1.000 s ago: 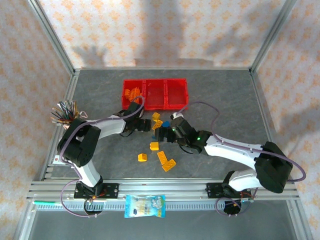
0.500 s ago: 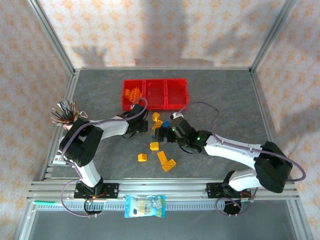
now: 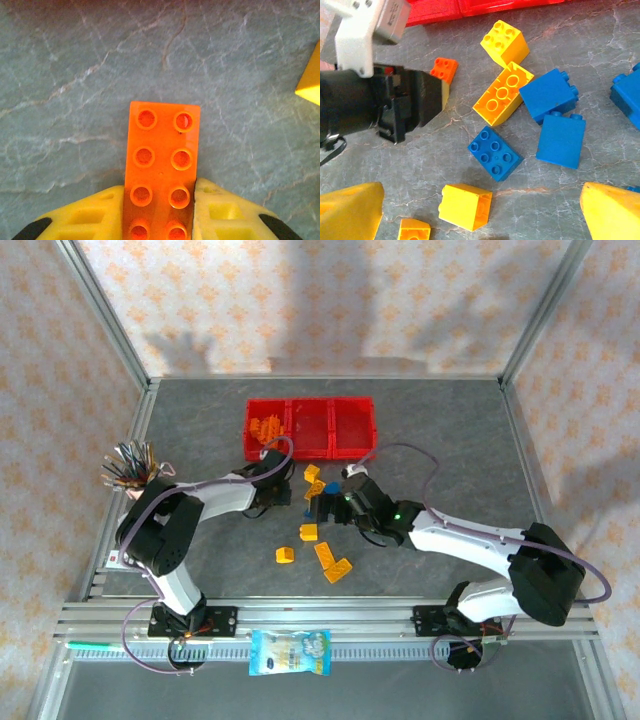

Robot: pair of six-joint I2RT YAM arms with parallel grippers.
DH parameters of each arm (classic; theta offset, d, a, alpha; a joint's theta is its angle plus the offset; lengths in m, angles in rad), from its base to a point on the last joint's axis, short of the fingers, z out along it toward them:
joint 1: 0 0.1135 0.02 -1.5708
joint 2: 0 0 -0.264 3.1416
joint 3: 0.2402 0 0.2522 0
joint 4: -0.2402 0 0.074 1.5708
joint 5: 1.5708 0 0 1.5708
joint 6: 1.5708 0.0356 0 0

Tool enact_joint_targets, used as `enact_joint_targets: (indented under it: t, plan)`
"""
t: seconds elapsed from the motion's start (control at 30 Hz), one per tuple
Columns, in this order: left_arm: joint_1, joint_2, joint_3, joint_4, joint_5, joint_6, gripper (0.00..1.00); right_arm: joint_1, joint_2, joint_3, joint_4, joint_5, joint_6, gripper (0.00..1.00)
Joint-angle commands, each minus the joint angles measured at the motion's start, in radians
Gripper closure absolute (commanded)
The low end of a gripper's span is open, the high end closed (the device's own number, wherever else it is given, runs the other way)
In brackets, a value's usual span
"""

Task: Sort the legos into containers by color
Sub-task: Pick up the lego from the center of the table, then place the lego in the container.

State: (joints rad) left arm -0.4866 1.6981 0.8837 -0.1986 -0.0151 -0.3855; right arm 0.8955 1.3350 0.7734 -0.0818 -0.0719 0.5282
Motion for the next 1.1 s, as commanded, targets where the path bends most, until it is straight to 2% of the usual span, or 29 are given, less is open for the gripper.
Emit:
enact_joint_targets:
  t: [0.0, 0.17, 0.37, 0.53, 0.63, 0.9, 1.0, 1.07]
  plan:
    - [-0.002, -0.083, -0.027, -0.050, 0.012, -0.032, 0.74, -0.020, -0.008, 0.026, 0.016, 0.006, -0.022, 0.00]
    - [-0.001, -0.180, -0.008, -0.080, -0.003, -0.060, 0.74, -0.044, -0.007, 0.036, 0.027, 0.000, -0.034, 0.00]
    - [0.023, -0.221, 0.121, -0.124, -0.080, -0.064, 0.75, -0.064, 0.010, 0.062, 0.056, -0.009, -0.046, 0.00]
    - [0.075, -0.141, 0.267, -0.125, -0.107, -0.066, 0.74, -0.080, 0.039, 0.088, 0.071, 0.002, -0.056, 0.00]
    - [0.115, -0.060, 0.349, -0.101, -0.092, -0.067, 0.74, -0.090, 0.056, 0.107, 0.070, 0.006, -0.062, 0.00]
    - [0.172, 0.177, 0.579, -0.138, -0.135, -0.024, 0.73, -0.115, 0.085, 0.140, 0.058, 0.001, -0.076, 0.00]
    - [0.185, 0.258, 0.656, -0.175, -0.178, -0.010, 0.64, -0.118, 0.093, 0.149, 0.048, 0.010, -0.082, 0.00]
    - [0.195, 0.288, 0.706, -0.203, -0.155, -0.006, 0.51, -0.118, 0.100, 0.160, 0.034, 0.018, -0.089, 0.00]
